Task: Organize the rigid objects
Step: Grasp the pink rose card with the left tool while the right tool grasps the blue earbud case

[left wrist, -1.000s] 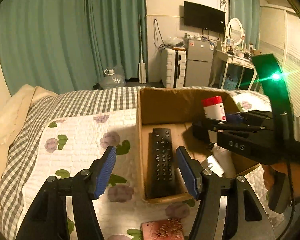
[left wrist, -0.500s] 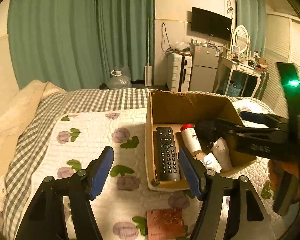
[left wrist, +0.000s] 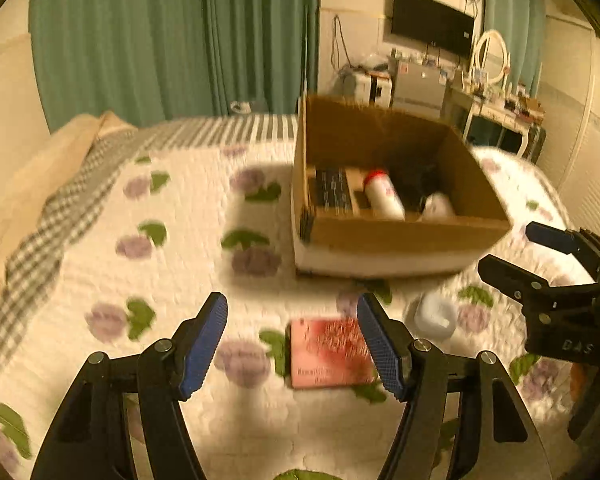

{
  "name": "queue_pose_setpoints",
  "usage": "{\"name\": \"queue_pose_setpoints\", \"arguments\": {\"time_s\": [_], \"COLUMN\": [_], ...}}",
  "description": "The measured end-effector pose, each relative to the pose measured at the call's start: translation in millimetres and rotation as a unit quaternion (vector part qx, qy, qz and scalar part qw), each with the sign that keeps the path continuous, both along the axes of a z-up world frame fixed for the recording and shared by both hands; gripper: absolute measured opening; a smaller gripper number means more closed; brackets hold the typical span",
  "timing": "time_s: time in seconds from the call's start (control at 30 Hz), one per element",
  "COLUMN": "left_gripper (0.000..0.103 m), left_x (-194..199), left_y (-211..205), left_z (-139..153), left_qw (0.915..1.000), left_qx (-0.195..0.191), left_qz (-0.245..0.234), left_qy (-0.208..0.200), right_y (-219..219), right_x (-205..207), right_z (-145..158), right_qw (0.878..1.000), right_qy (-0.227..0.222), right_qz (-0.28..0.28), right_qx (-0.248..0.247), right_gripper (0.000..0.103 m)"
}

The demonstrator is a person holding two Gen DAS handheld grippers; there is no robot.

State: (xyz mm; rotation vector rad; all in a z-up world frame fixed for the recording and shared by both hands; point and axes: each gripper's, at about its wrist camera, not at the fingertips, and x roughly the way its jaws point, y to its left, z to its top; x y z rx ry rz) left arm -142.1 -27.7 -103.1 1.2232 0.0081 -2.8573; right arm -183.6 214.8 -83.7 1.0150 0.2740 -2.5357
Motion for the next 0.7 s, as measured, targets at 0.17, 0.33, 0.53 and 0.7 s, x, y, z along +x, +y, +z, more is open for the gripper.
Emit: {"name": "queue_pose_setpoints", "arguments": {"time_s": [0.17, 0.33, 0.53, 0.7], "left_gripper": [0.070, 0.070, 0.074, 0.078], "left_x": [-13, -24, -29, -35], "left_y": [4, 12, 19, 38], "left_z": [-39, -67, -81, -94], "left_qw": [0.9979, 0.9940, 0.9909, 0.9911], "left_qx": [0.022, 0.035, 0.052, -0.015], "left_qz": [-0.003, -0.008, -0.014, -0.020], "left_qy": [-0.060, -0.103, -0.123, -0.131], "right_y": [0, 6, 5, 3], "right_x": [-7, -14, -14, -14], "right_z": [-15, -21, -23, -28], "right_qw": [1.000, 0.999, 0.999, 0.999], "right_qy": [-0.014, -0.024, -0.029, -0.032], "right_qz": [-0.006, -0.020, -0.022, -0.023], "right_qx": [0.009, 0.005, 0.005, 0.013], "right_gripper": [0.094, 0.094, 0.094, 0.094]}}
